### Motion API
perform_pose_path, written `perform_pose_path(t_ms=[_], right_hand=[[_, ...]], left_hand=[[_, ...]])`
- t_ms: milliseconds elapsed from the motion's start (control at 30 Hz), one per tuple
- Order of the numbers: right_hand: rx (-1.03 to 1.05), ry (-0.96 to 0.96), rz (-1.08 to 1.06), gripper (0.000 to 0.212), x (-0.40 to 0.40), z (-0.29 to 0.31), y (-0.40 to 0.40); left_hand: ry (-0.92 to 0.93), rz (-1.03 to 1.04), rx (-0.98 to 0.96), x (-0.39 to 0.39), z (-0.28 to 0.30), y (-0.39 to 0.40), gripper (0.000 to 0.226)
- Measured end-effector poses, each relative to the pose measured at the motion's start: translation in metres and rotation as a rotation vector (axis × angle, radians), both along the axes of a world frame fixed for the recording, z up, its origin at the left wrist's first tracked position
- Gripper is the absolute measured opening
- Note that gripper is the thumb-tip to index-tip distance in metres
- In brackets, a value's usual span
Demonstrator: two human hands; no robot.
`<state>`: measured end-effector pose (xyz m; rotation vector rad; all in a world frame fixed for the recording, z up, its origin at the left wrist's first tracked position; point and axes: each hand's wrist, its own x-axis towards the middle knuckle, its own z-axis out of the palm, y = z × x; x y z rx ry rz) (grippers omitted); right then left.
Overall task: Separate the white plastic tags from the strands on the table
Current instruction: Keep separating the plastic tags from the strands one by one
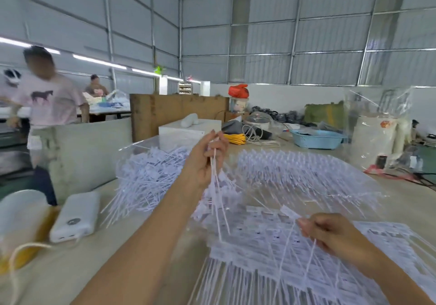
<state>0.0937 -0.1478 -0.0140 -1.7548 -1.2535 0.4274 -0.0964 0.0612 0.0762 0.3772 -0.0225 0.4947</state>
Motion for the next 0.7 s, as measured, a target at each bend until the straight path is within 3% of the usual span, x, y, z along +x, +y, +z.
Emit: perform_pose_path(t_ms=[67,167,300,400,500,600,700], right_hand=[[-0.031,-0.012,0.002,0.044,0.004,-0.005,0.003],[-0.061,-0.090,0.013,0.043,0.007,-0.007,0.008],[-0.078,-0.176,0.027,0.041,0.006,-0.004,0.009],[-0.089,-0.221,0.011,0.041,0.004,-0.001,0.009],[-0.126,-0.257,-0.033,0.043,0.004,0.000,0.011],[-0.162,-0.238,-0.054,0.046,0.004,0.001,0.011],[-0.180,-0.246,-0.051,0.049,0.003,0.000,0.010]], left_hand=[[0.051,-0.091,-0.076,-0.014,-0.001,0.031,0.036],[0.526,0.033,0.211,-0.016,-0.015,0.068,0.032],[1.239,0.411,0.912,-0.005,-0.022,0.094,0.026],[1.465,0.607,1.458,0.010,-0.016,0.108,0.018],[1.771,0.803,1.939,0.028,-0.012,0.109,0.036],[1.855,0.831,2.125,0.035,-0.032,0.109,0.064],[1.749,0.729,2.242,0.037,-0.057,0.109,0.090]])
